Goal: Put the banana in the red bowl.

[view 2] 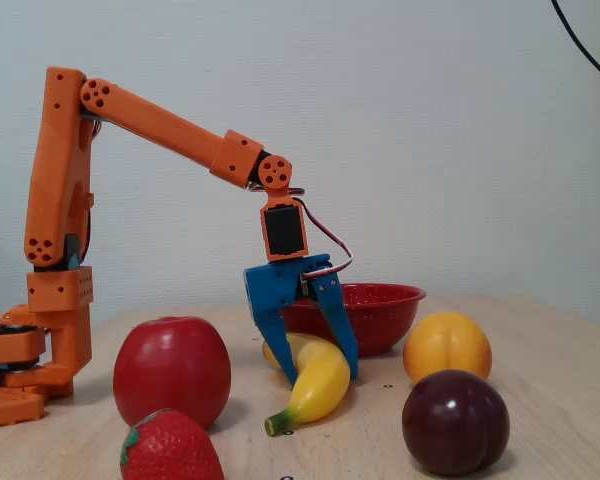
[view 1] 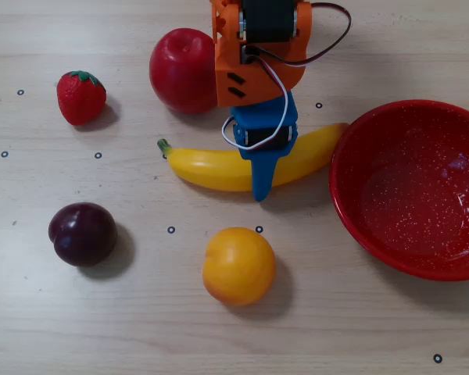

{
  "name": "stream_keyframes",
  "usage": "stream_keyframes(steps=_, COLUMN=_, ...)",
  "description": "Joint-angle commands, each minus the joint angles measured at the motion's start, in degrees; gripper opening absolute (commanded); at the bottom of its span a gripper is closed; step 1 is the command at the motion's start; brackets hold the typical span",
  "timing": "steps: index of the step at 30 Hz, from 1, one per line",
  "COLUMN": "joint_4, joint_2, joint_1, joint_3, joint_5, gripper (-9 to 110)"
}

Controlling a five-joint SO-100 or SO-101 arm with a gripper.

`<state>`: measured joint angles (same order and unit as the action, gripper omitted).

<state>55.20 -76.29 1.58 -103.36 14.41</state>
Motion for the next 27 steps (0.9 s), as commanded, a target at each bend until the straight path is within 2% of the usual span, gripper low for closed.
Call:
stream_keyframes(steps=1, joint_4=2.55, joint_2=-2.37, joint_1=-0.62, joint_3=1.41, joint_5=0.53, gripper=0)
stream_keyframes(steps=17, joint_4=20.74, joint_2=-13.01, joint_1=-1.76, joint_3=18.11, joint_5=-5.89, gripper=0)
stream_keyframes(steps=27, joint_4=33.93, joint_2=-18.54, joint_1=-1.49, joint_3=27.33, joint_5=-6.24, gripper=0)
